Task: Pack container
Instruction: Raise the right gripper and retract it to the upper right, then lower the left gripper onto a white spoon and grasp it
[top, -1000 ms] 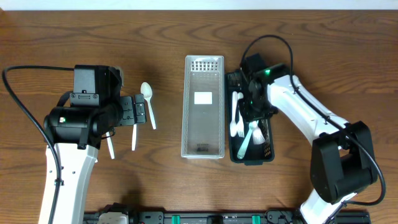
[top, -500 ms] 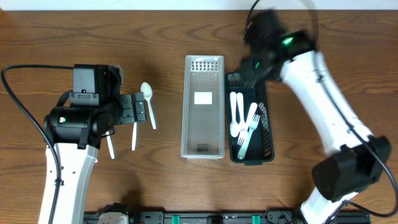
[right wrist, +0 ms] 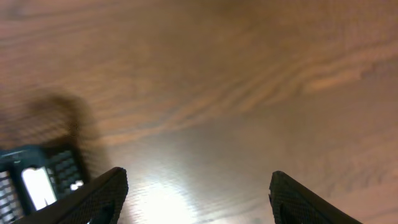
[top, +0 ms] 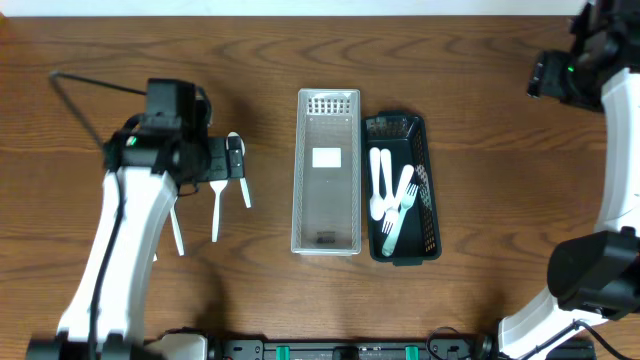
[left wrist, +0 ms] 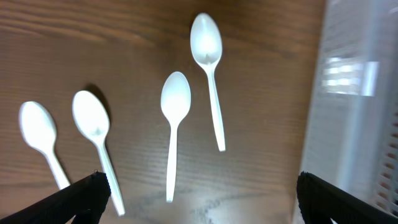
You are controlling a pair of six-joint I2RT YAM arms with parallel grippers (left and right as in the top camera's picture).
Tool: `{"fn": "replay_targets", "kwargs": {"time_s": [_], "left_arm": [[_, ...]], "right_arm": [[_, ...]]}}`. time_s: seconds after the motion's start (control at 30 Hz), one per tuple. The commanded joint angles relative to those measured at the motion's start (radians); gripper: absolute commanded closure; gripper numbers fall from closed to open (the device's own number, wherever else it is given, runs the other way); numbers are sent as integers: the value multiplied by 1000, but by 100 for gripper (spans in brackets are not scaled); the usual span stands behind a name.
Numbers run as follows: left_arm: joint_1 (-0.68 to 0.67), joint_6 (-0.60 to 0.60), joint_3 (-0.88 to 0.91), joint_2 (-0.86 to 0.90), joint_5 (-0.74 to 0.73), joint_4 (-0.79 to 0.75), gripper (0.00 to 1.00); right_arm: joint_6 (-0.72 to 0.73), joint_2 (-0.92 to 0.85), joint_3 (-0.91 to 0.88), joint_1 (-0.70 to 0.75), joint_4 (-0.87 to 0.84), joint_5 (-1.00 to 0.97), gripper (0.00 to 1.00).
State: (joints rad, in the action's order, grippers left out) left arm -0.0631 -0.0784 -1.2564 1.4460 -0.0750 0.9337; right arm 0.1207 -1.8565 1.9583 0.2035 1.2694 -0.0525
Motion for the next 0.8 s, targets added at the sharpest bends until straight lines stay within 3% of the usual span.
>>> {"fn": "replay_targets", "kwargs": {"time_s": [0.0,0.27,0.77], "left_arm": [[32,3,-16,107,9,-12,2],[135,61,-9,315,-11,-15,2],[138,108,18,478,-29,-99,2]], "right_arm": [[-18,-2,-47,39,0,24,24],[-18,-3,-130,51,-43,23,25],[-18,-3,-133,51,-46,23,25]]}}
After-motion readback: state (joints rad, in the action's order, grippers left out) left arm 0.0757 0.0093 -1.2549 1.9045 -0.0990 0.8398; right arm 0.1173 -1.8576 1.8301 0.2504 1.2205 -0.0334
